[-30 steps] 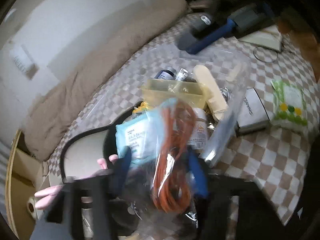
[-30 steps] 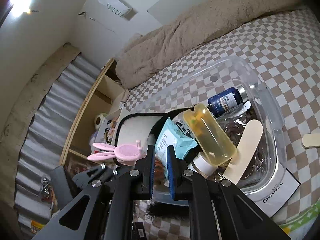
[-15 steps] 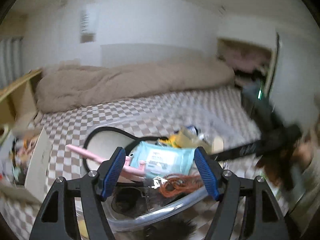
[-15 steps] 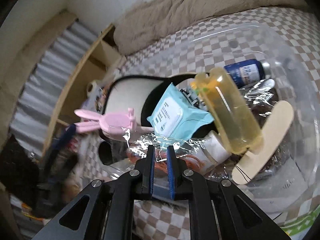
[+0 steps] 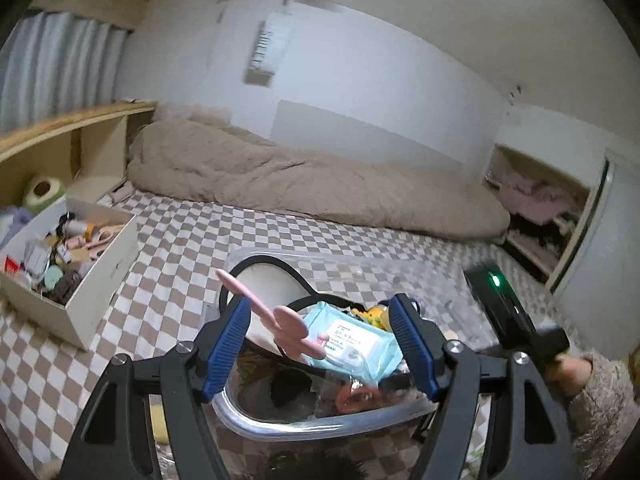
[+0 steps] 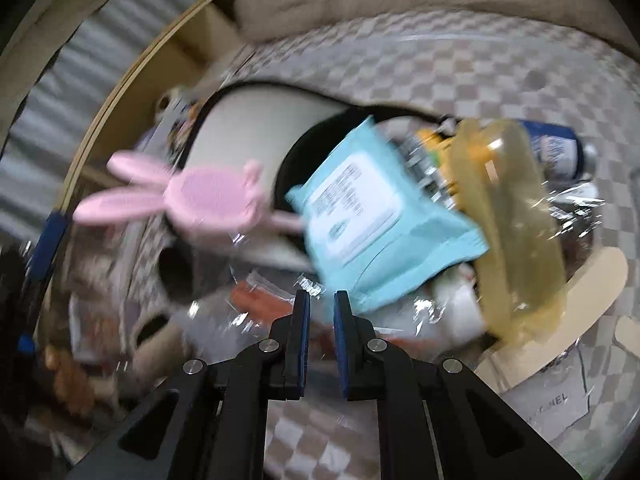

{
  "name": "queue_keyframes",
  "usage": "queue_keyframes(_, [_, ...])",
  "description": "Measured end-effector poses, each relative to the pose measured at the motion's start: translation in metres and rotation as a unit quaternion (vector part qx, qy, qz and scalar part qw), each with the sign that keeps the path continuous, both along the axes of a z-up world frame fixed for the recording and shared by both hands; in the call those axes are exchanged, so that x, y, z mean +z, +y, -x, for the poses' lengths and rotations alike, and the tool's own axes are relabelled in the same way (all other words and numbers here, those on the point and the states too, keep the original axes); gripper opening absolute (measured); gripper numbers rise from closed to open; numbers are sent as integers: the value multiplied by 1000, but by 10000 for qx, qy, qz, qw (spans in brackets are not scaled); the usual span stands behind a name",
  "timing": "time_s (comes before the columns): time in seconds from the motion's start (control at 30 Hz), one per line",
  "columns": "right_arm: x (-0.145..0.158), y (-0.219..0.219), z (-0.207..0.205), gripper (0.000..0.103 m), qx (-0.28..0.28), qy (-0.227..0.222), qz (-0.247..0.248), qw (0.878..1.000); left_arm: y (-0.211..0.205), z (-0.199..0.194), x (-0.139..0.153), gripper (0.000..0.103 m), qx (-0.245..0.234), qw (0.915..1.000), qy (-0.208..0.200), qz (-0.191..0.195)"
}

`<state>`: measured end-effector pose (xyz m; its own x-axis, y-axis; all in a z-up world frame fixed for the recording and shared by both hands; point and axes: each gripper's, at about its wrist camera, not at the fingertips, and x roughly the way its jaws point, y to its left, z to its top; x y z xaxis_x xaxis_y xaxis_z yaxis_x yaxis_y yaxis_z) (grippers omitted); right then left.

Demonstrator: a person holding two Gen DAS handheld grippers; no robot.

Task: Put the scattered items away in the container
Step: 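Lower the bagged cable into the clear box and open the left gripper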

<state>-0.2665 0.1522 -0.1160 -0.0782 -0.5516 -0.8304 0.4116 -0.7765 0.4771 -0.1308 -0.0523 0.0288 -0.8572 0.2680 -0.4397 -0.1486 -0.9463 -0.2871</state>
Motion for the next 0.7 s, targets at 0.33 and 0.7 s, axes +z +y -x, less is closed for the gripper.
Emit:
queue_keyframes(0.33, [-3, -11, 0, 11, 491, -412, -104, 9979, -8, -14, -12, 72, -20, 9994, 64, -339])
queue_keyframes(0.7, [-35, -69, 17, 11, 612, -674, -457, 9948, -28, -14, -30, 72, 49, 9998, 9, -171])
